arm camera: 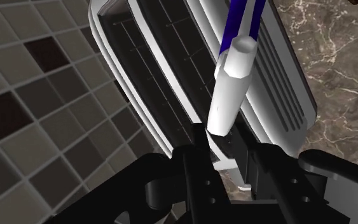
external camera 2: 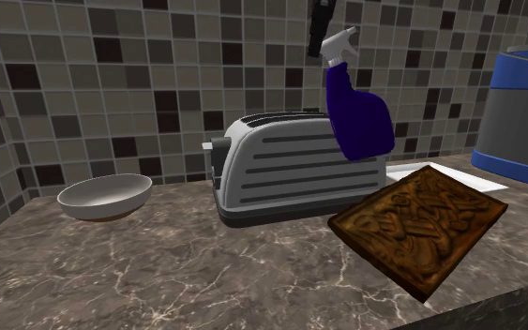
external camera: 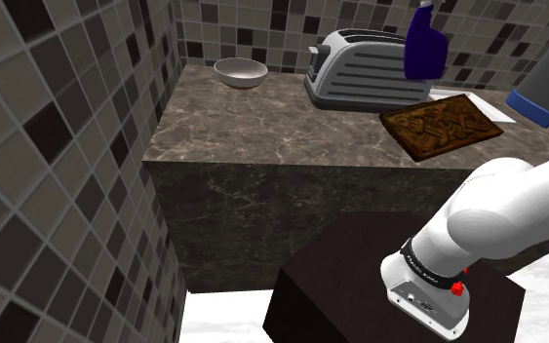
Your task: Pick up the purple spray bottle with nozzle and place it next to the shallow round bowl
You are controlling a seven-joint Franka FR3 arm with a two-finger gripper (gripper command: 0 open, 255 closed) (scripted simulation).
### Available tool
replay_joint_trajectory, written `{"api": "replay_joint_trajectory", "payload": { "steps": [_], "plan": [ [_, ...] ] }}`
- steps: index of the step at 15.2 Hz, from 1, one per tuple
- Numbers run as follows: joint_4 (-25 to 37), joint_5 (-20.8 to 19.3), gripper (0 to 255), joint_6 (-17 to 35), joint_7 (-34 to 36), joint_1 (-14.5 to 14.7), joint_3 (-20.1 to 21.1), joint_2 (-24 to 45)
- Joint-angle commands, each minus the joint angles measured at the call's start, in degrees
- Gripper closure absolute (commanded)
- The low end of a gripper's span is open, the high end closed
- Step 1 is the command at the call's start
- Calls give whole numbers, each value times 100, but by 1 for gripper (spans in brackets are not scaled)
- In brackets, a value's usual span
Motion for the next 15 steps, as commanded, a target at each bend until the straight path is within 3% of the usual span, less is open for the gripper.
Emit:
{"api": "replay_joint_trajectory", "payload": {
  "steps": [1,15],
  "plan": [
    [209,31,255,-139,-38,16,9,68],
    [1955,280,255,-1169,-377,125,-33,757]
  ]
}}
